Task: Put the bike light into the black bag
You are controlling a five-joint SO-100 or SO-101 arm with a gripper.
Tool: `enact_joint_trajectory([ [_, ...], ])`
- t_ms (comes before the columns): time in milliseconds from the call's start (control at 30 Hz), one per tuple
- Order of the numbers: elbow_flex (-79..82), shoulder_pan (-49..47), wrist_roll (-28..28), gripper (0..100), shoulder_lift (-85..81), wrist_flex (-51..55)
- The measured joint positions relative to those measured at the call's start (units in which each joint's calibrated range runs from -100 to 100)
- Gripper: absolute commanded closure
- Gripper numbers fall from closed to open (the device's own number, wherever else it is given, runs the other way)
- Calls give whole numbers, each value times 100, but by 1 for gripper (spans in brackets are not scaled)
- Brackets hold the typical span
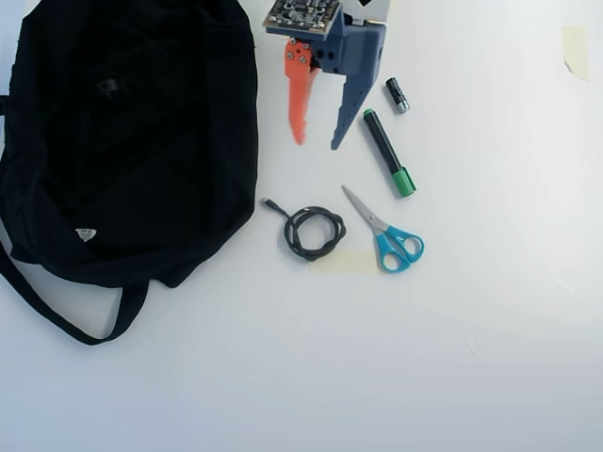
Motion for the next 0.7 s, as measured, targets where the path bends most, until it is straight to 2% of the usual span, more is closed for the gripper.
enact_joint_trajectory([
  [167, 236, -118, 20, 95, -556, 1202],
  [233, 621, -331, 20, 95, -847, 1305],
  [367, 1824, -375, 20, 95, -1569, 833],
  [567, 4552, -448, 20, 95, -3113, -438],
  [700, 6313, -595, 20, 95, -4276, -721],
])
